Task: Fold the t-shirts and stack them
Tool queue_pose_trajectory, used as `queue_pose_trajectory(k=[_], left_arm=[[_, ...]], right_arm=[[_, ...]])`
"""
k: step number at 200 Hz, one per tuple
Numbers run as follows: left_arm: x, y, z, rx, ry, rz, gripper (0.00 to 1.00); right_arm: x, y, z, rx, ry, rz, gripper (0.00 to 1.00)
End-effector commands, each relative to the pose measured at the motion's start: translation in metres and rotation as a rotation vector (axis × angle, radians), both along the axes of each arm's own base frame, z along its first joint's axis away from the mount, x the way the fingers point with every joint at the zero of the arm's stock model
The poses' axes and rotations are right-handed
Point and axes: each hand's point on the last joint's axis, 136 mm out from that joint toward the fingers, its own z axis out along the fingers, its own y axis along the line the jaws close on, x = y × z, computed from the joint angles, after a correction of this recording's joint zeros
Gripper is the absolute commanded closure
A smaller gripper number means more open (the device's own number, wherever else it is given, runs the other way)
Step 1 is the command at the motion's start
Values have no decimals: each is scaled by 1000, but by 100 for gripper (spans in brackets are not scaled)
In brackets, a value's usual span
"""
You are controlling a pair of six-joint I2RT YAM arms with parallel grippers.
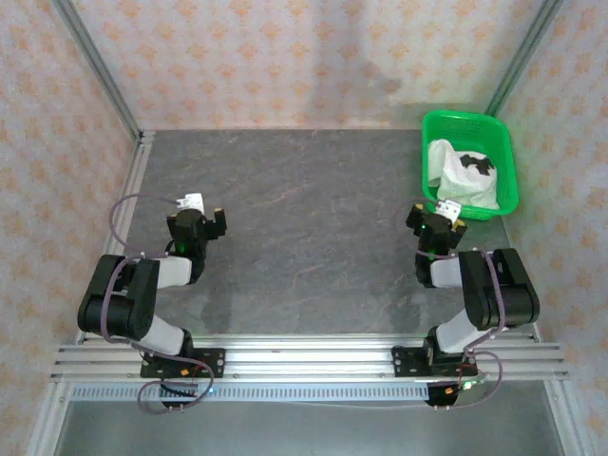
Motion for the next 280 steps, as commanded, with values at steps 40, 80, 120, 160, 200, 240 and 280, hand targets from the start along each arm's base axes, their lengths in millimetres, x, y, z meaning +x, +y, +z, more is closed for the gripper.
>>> queue_pose_trajectory(k=[40,80,120,160,200,240,280], left_arm=[[4,3,13,20,-46,20,0],[4,4,13,21,-46,21,0],[4,4,13,21,-46,22,0],[4,3,13,21,-46,21,0],[13,-10,41,38,36,-48,0],[1,-42,134,2,-46,-82,0],[-25,-63,185,-218,33,-34,0]], right_arm=[[6,4,8,-4,-26,18,1],[6,4,8,-4,-26,18,1],[6,3,7,-4,-23,18,1],[6,3,8,-3,-26,17,1],[5,9,33,-8,23,48,1],[-26,26,93,186,57,86,1],[-62,52,147,376,158,163,1]])
